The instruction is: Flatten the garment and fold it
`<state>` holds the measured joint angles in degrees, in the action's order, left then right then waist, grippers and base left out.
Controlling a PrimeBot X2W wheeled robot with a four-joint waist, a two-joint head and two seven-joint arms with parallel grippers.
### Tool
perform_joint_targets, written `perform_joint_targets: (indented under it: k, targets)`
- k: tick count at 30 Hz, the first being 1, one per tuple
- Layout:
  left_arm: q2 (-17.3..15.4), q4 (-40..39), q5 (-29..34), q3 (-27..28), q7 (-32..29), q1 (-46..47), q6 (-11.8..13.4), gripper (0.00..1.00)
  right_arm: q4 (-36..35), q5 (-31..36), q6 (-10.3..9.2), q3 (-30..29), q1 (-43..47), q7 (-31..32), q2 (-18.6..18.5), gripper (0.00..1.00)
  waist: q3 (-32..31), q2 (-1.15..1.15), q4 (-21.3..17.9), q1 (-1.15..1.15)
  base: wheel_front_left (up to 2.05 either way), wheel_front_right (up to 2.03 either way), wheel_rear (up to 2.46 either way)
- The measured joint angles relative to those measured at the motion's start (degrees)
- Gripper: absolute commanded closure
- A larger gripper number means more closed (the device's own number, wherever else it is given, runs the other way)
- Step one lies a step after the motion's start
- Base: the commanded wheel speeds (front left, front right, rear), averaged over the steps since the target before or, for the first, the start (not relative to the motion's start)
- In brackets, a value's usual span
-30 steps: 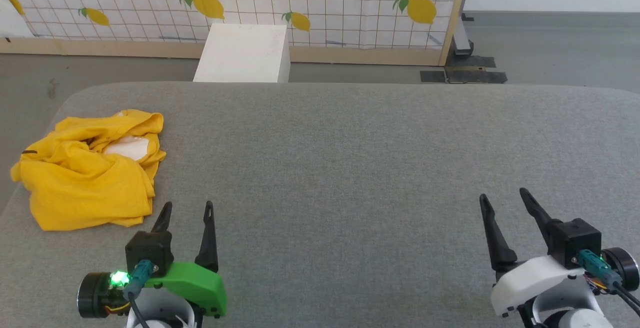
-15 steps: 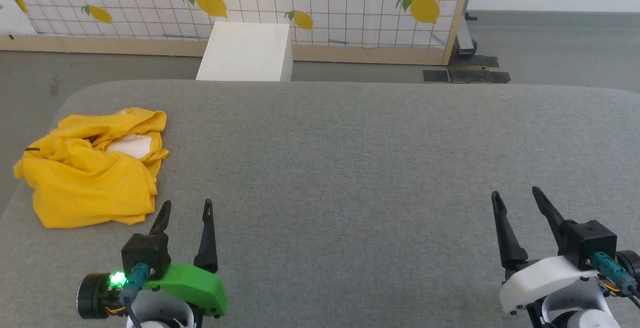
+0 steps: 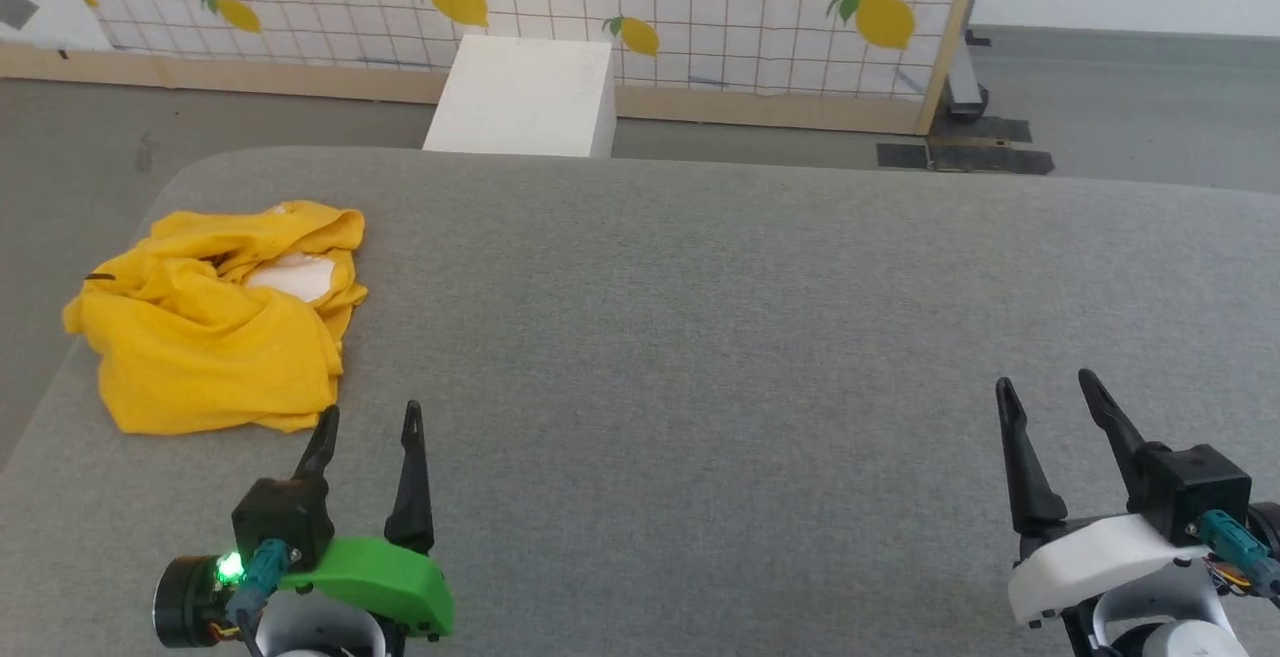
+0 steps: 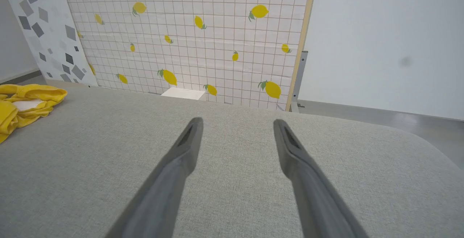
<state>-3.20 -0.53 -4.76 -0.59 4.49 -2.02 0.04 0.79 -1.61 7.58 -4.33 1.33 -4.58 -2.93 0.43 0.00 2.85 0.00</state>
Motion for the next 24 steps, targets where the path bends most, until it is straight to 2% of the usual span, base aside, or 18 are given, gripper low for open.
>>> perform_joint_targets:
  k: [24]
  targets:
    - [0.0, 0.0, -1.9, -0.4, 2.7, -1.2, -0.3, 0.0, 2.0, -1.0, 0.0, 0.7, 1.0, -2.7, 0.0, 0.0, -0.2, 0.0, 8.5, 0.0, 0.0, 0.0, 0.0]
